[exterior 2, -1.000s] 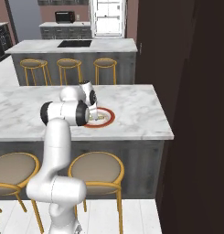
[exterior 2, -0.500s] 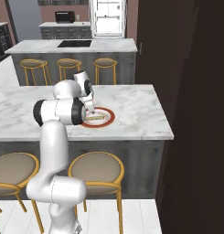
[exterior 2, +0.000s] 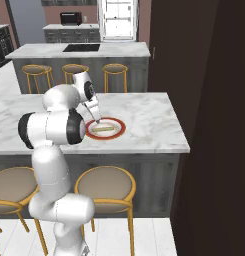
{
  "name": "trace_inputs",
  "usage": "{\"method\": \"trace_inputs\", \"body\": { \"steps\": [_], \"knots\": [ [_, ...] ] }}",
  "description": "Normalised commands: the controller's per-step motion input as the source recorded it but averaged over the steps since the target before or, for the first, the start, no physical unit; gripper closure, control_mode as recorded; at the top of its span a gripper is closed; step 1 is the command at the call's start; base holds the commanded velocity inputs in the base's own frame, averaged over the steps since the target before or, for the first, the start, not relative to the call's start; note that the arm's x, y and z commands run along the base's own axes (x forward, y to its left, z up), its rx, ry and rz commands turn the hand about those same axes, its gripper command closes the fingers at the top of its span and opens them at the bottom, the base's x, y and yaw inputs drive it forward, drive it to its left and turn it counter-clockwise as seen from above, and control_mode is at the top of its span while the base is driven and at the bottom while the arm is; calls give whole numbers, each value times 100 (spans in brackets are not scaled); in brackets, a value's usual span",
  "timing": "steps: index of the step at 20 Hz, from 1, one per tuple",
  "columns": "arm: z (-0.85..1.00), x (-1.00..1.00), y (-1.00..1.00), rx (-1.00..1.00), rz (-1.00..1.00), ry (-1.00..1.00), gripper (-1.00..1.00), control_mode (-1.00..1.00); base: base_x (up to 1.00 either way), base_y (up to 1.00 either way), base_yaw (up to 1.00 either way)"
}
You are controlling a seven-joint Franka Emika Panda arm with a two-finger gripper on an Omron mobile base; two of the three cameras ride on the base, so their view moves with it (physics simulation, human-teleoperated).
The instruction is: Retrieve the butter from the fridge and place it on a plate on the dining table. Then retrieve the butter knife by the fridge and place it near the plate.
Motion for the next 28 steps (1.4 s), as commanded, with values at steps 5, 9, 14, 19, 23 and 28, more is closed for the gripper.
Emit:
{"method": "trace_inputs", "body": {
  "steps": [5,9,14,19,23,28],
  "knots": [
    [61,-100,-9,-3,48,1,-100,-100,0,0,0],
    [35,-79,-32,5,53,0,-100,-100,0,0,0],
    [25,-75,-45,12,53,0,-100,-100,0,0,0],
    [44,-98,-9,1,38,15,-100,-100,0,0,0],
    [47,-100,2,-8,9,35,-100,-100,0,0,0],
    [6,-98,11,-9,1,20,-100,-100,0,0,0]
  ]
}}
